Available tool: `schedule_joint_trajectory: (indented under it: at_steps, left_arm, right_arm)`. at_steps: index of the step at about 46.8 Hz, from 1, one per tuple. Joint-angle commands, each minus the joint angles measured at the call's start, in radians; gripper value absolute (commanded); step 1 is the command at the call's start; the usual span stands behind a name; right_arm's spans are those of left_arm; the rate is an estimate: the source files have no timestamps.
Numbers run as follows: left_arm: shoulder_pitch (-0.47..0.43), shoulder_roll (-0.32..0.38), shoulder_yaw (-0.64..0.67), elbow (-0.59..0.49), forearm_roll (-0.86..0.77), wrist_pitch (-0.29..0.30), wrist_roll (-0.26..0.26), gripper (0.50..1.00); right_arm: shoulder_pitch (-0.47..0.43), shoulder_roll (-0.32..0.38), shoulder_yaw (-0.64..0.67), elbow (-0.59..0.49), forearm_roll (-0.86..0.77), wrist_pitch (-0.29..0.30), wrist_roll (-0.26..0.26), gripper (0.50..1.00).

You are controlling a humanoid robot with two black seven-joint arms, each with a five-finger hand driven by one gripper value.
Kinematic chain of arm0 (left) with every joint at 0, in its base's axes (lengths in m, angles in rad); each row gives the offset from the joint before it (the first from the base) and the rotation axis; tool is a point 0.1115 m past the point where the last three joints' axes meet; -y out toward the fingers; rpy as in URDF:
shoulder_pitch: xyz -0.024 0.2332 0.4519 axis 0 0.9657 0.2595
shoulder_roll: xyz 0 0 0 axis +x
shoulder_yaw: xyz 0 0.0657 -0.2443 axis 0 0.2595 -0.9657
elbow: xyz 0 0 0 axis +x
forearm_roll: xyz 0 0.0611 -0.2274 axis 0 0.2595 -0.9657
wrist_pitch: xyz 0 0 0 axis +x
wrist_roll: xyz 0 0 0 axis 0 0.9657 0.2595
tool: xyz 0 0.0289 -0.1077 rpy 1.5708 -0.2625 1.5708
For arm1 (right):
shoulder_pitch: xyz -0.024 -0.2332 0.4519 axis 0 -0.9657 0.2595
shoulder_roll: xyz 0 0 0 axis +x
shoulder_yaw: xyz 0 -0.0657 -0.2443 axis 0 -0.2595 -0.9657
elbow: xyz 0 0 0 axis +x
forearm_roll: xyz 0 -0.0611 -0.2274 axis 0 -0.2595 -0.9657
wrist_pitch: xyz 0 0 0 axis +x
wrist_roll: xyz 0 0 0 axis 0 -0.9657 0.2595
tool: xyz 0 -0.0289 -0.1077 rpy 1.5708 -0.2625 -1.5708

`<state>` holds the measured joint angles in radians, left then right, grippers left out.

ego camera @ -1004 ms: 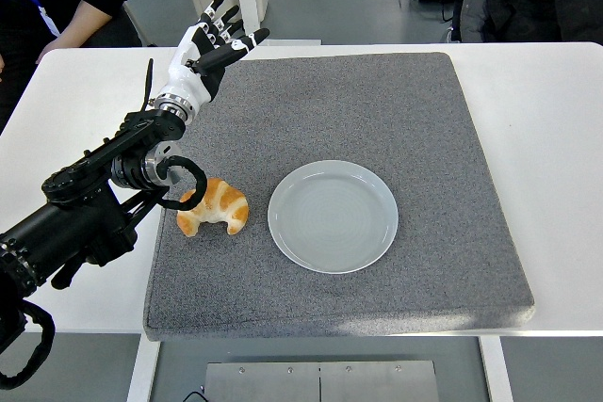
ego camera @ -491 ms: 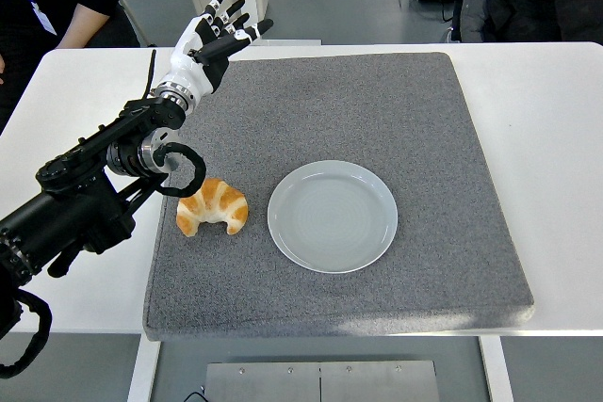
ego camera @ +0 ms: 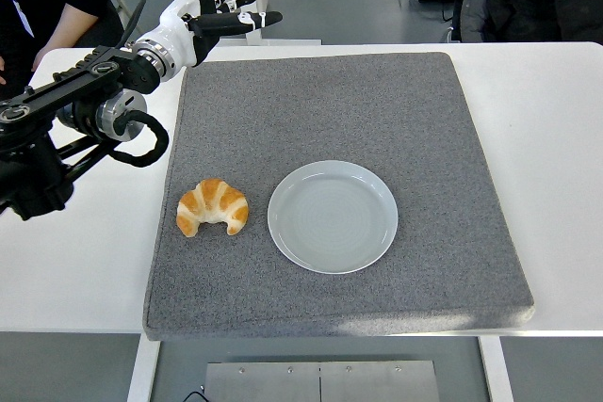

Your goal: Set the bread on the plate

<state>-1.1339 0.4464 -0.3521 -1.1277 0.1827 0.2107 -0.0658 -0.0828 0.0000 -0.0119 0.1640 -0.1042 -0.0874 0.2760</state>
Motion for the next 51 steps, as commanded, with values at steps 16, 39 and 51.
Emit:
schedule_joint_trajectory:
  at_steps: [16, 39, 51]
  left_arm:
    - [-0.268, 0.221, 0.301, -0.224, 0.0, -0.033, 0.123, 0.966]
    - [-0.434, 0.331, 0.576, -0.336, 0.044, -0.271, 0.164, 0.969]
    - [-0.385, 0.373, 0.568, -0.385, 0.241, -0.269, 0.133, 0.968]
  right_arm:
    - [0.0, 0.0, 0.0, 0.0, 0.0, 0.0, 0.0, 1.0]
    - [0.0, 0.0, 0.001, 0.0, 0.0, 0.0, 0.0, 1.0]
    - [0.0, 0.0, 0.0, 0.0, 0.0, 0.0, 0.0, 1.0]
